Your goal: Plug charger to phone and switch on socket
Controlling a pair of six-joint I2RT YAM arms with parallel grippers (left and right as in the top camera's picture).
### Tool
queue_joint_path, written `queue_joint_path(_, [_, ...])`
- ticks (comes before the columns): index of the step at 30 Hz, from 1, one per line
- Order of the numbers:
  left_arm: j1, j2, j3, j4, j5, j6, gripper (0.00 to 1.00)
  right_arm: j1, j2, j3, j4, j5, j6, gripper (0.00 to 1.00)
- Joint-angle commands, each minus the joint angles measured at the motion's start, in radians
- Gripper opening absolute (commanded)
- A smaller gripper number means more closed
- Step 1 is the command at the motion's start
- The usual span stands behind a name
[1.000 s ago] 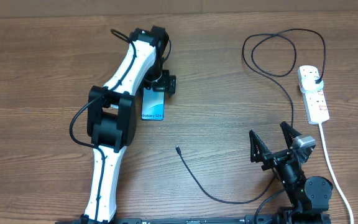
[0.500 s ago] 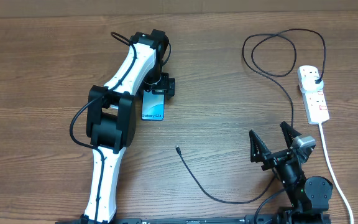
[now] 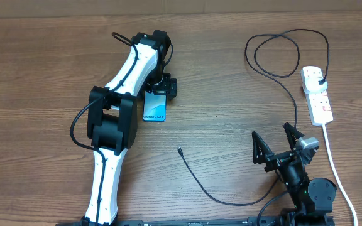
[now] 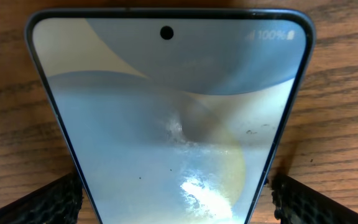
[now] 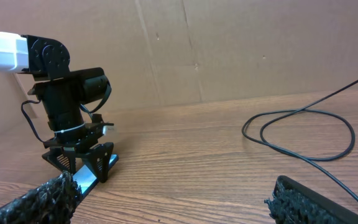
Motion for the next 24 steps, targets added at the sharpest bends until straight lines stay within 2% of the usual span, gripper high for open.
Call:
queue_joint_path(1, [-0.001,0.022,-0.033,0.020,0.027,0.012,1.00,0.005,-0.008,-0.010,0.005,0.002,-0.002,1.00])
queue_joint_path(18, [-0.002,0.022,-0.071,0.036,0.027,0.012,1.00,0.005,-0.008,-0.010,0.006,0.002,-0.002,1.00])
queue_joint_path(24, [-0.002,0.022,-0.104,0.086,0.028,0.012,1.00,0.005,-0.008,-0.010,0.006,0.002,-0.002,1.00])
